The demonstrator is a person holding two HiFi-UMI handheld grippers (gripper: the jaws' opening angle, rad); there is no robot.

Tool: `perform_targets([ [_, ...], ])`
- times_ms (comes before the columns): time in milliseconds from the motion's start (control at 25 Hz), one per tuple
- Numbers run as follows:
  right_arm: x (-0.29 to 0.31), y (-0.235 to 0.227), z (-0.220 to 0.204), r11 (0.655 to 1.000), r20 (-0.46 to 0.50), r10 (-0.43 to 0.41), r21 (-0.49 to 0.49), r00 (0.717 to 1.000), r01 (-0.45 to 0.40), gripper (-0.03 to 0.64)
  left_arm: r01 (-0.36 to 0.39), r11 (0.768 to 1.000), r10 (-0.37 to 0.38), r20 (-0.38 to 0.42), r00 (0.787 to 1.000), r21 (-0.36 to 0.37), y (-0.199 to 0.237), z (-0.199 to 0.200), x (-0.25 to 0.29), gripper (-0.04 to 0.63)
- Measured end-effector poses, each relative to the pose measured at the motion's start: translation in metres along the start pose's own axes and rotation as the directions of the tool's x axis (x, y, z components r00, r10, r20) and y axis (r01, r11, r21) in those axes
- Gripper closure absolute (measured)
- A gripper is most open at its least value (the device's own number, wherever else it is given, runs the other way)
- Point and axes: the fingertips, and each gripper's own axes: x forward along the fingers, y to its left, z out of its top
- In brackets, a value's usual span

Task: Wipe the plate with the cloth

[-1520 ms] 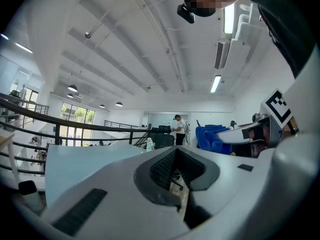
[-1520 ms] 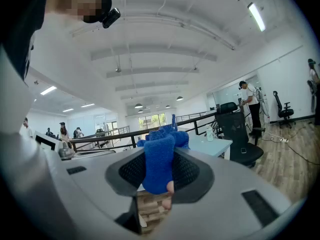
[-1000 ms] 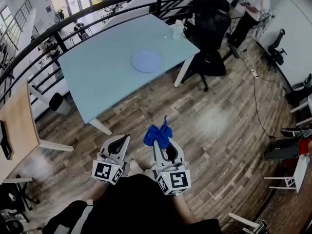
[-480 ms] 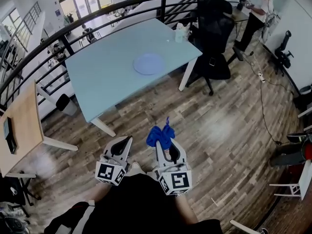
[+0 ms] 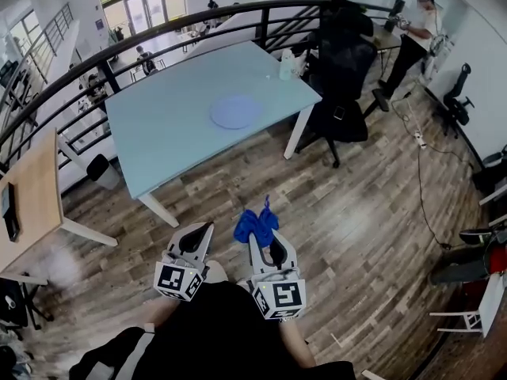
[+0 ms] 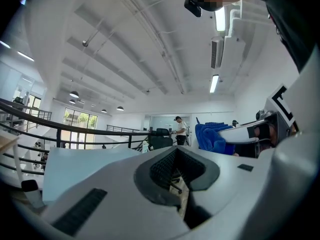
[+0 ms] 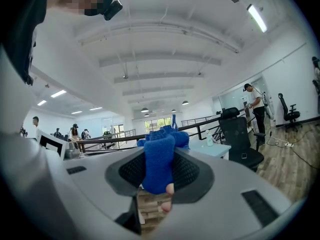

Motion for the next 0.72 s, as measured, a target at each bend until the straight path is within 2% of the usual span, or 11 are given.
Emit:
perform_targets([
  [440,0.016,-0.029,-0.002,0.999,-0.008,-0.024,0.040,1.000,0.024,0.500,-0.025,1.000,0.025,0.011,1.000,-0.018,0.008,-0.007,0.026,0.595],
  [720,0.049,-0.060,-0.011,0.997,-0.028,-0.026,0.070,0.999,0.028,0.500,-0.009,1.000,0.010,0.005,1.000,-0.020,0.018,-0.019,0.070,0.595],
])
